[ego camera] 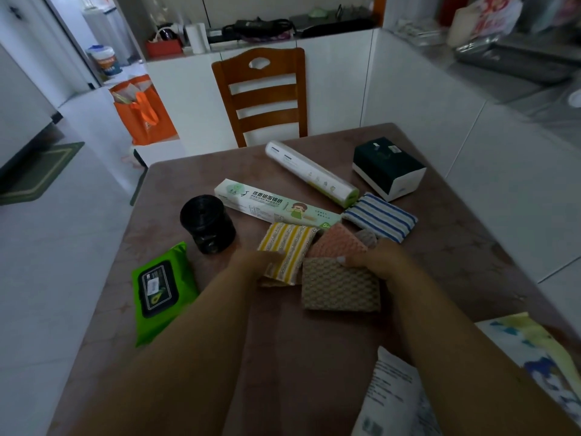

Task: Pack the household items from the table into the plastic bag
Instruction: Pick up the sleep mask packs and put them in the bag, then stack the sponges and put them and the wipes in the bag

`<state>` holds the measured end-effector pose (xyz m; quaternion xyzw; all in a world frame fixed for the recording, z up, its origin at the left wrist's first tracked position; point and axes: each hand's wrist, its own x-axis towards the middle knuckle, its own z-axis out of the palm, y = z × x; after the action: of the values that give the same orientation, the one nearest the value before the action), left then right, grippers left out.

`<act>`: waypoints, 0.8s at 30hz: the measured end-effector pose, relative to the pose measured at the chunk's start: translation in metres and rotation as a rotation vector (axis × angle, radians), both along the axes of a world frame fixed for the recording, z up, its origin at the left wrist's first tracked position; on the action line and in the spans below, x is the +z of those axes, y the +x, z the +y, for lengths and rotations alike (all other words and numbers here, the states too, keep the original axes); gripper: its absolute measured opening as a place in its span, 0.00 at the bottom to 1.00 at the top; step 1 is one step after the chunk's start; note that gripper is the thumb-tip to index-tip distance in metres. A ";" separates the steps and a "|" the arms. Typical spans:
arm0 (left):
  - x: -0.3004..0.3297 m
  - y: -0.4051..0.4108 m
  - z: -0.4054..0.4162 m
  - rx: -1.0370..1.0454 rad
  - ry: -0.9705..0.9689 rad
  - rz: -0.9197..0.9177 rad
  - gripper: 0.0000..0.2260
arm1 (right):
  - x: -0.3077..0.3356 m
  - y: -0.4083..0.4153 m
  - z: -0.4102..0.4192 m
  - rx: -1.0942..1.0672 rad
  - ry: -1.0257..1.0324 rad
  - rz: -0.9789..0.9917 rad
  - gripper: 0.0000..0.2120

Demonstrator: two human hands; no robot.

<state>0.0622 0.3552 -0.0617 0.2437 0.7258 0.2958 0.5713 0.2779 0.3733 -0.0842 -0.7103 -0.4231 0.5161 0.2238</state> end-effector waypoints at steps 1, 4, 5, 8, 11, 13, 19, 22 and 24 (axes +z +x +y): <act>0.001 -0.002 -0.002 -0.004 -0.022 -0.043 0.21 | 0.000 0.001 -0.003 -0.018 0.006 0.050 0.46; 0.005 -0.010 -0.011 0.019 -0.036 -0.147 0.18 | 0.007 0.011 -0.014 -0.079 -0.002 0.201 0.36; 0.008 -0.013 -0.016 0.034 -0.024 -0.151 0.18 | 0.013 0.017 -0.018 -0.114 -0.002 0.255 0.34; 0.019 -0.021 -0.028 0.033 0.015 -0.105 0.17 | 0.034 0.035 -0.027 -0.257 -0.005 0.611 0.28; 0.037 -0.014 -0.047 -0.049 0.030 -0.099 0.14 | 0.054 0.017 -0.045 -0.223 -0.025 0.916 0.19; 0.050 -0.005 -0.062 -0.032 0.063 -0.241 0.20 | 0.060 -0.008 -0.058 -0.163 -0.062 0.929 0.15; 0.085 0.007 -0.119 0.021 0.107 -0.482 0.37 | 0.075 -0.038 -0.105 -0.050 -0.109 0.846 0.37; 0.095 0.001 -0.145 0.039 0.132 -0.492 0.38 | 0.080 -0.046 -0.126 0.010 -0.106 0.903 0.35; 0.099 -0.008 -0.160 0.037 0.139 -0.478 0.38 | 0.085 -0.053 -0.140 0.034 -0.090 0.925 0.30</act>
<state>0.0540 0.1950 0.0373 0.1924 0.5524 0.4047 0.7029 0.2247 0.2329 0.0007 -0.4076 -0.2674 0.8002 0.3494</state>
